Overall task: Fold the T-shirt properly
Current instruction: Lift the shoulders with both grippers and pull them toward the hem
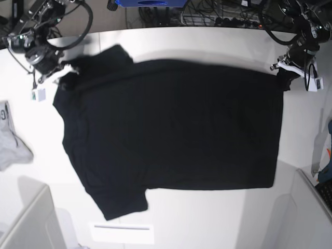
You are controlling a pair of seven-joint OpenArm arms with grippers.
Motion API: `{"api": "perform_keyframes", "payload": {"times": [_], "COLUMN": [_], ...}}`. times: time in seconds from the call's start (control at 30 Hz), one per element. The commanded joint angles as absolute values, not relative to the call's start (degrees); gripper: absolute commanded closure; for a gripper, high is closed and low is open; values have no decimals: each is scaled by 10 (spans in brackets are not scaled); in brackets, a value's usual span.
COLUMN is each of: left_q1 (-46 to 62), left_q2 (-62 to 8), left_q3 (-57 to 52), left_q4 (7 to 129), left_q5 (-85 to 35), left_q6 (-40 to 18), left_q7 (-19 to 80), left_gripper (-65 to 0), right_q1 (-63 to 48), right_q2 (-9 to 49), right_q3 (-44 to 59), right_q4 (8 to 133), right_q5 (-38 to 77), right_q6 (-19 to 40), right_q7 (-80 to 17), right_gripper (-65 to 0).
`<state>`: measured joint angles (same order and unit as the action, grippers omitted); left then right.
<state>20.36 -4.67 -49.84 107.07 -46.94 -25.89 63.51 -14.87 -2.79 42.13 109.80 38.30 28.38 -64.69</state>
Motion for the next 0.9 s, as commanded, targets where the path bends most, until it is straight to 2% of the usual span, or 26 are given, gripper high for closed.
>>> {"api": "perform_keyframes", "payload": {"times": [0.0, 0.13, 0.3, 0.6, 0.87], "left_q1": [191, 161, 120, 46, -15], "left_q2": [-53, -53, -58, -59, -58], "left_q3": [-504, -502, -501, -499, -428], "left_q4": [1079, 1071, 1018, 969, 953], "left_q5": [-480, -477, -477, -443, -370], "left_q6": [-260, -258, -214, -211, -212], "left_q7": [628, 645, 645, 646, 643], "left_gripper": [0, 0, 0, 0, 0], "right_q1": [-135, -85, -29, 70, 100], "right_q2": [-14, 6, 26, 50, 68], "right_q3": [422, 397, 379, 374, 307], "right_q4": [1105, 1058, 984, 887, 822], "right_q5": [390, 390, 390, 390, 390], "right_q6": [276, 262, 236, 211, 185], "right_q7": [-635, -644, -638, -638, -582], "right_gripper": [0, 0, 0, 0, 0]}}
